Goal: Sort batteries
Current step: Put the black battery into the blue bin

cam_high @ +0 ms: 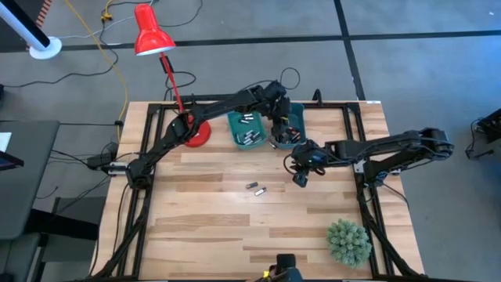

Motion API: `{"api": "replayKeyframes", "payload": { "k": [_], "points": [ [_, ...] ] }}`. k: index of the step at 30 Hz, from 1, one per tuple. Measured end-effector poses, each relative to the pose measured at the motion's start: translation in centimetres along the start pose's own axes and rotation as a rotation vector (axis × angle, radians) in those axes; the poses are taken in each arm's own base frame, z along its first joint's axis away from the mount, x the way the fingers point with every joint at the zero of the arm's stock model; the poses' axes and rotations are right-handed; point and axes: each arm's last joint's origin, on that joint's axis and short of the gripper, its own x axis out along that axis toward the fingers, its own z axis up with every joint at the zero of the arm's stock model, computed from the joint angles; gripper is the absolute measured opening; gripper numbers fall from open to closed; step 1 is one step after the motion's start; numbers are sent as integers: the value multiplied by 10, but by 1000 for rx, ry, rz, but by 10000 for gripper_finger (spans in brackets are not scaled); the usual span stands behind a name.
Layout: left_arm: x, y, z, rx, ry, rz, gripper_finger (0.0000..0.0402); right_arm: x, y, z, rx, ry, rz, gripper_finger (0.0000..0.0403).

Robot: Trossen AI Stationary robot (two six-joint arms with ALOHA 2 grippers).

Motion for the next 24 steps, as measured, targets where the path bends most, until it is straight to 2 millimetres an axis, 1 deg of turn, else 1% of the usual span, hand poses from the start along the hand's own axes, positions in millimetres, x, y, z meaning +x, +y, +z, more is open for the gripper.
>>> {"api": "replayKeyframes", "payload": {
  "k": [2, 5, 8, 11, 15, 17, 19, 21, 24],
  "points": [
    [-6, 0, 5, -25, -7, 26, 173, -2, 1, 0, -2, -7, 5, 118],
    [-24, 0, 14, -123, -16, 45, 170, -5, 3, -1, -11, -7, 13, 118],
    [-49, -3, 23, -179, -12, 34, 169, -5, 7, -3, -4, -2, 24, 118],
    [-72, -10, 32, -171, -4, 15, 169, -6, 11, -4, -7, -4, 37, 118],
    [-98, -27, 42, -113, 16, -41, 169, -7, 15, -4, -19, -16, 54, 118],
    [-100, -34, 42, -116, 23, -99, 169, -7, 17, -3, -21, -29, 63, 118],
    [-96, -39, 37, -128, 59, -141, 169, -7, 19, -2, -22, -43, 72, 118],
    [-84, -44, 26, -162, 119, -162, 169, -8, 19, -1, -18, -59, 78, 118],
    [-77, -54, 5, -208, 203, -179, 169, -8, 20, 2, -12, -89, 90, 118]
  ]
}}
